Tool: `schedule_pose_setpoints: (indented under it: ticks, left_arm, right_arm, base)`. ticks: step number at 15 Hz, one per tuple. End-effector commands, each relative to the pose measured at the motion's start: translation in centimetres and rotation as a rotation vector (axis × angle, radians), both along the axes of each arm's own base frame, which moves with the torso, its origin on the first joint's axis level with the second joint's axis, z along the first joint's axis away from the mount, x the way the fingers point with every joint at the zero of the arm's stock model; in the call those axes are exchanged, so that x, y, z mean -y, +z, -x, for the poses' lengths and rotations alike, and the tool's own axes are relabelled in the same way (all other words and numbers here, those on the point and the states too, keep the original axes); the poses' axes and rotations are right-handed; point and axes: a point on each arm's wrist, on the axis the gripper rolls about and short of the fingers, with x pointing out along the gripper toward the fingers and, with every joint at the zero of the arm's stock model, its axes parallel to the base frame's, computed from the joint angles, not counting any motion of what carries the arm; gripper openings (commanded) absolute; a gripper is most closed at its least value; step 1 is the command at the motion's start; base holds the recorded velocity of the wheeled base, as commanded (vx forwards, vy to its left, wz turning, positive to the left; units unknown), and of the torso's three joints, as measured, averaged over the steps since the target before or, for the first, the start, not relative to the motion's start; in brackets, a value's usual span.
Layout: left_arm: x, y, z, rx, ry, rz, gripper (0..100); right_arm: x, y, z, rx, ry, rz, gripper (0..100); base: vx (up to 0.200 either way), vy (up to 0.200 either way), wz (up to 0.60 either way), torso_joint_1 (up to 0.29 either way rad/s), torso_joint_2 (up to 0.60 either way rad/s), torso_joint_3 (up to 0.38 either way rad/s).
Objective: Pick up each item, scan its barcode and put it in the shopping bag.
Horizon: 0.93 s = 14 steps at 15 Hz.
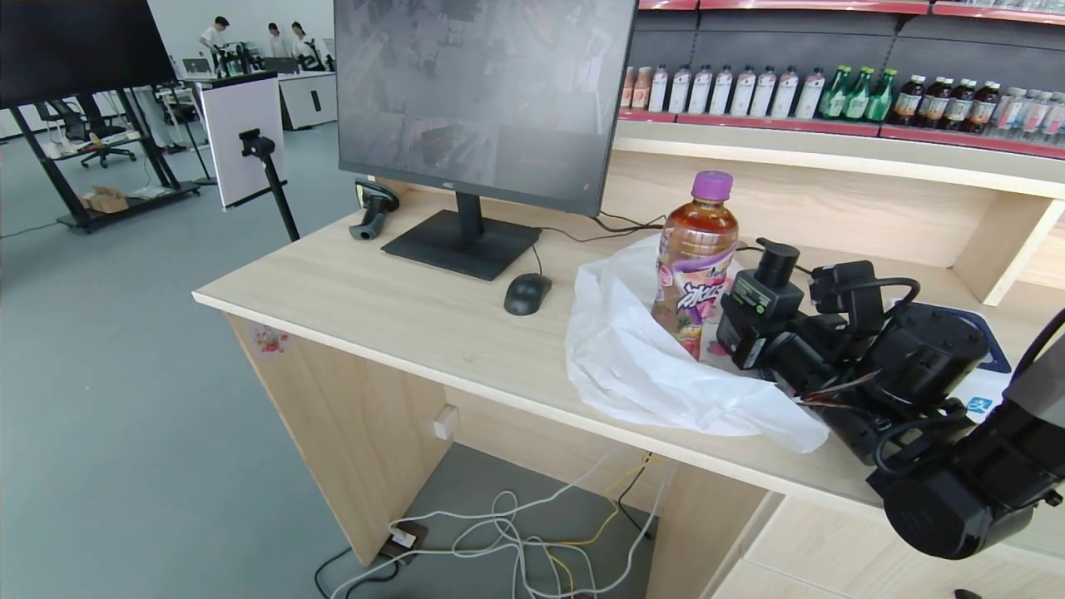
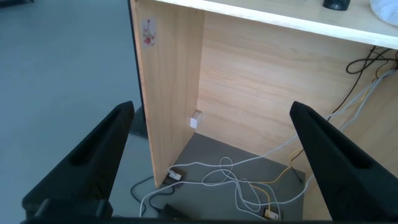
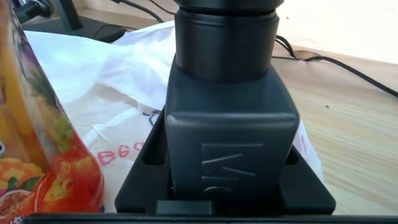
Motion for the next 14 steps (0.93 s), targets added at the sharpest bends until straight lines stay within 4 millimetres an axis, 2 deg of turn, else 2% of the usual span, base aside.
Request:
schedule_pose_setpoints:
  ticks: [1,6,7,11,14]
  left_arm:
    - [0.0,0.0,0.0,-0.001,0.000,0.001,100]
    - [0.0,0.0,0.0,-0.002,0.000,0.001,100]
    - [0.0,0.0,0.0,-0.002,0.000,-0.001,100]
    - [0.0,0.0,0.0,-0.002,0.000,-0.001,100]
    - [0.0,0.0,0.0,-0.002,0.000,-0.001,100]
  right_arm:
    - [0.0,-0.9,-0.2,-0.030,-0.002,0.008,0]
    - [0.0,-1.6,0.1,-0.061,0.000,0.014,0]
    - [0.0,-1.5,0.1,-0.057,0.000,0.012,100]
    - [0.1,0.9,0.6,0.018,0.001,-0.010,100]
    - [0.7,3.4,2.6,0.085,0.001,-0.029,100]
  base:
    - [0.000,0.000,0.00,0.000,0.00,0.000]
    - [0.000,0.000,0.00,0.000,0.00,0.000]
    - [0.000,0.000,0.00,0.000,0.00,0.000]
    - [0.000,0.000,0.00,0.000,0.00,0.000]
    - [0.000,0.000,0.00,0.000,0.00,0.000]
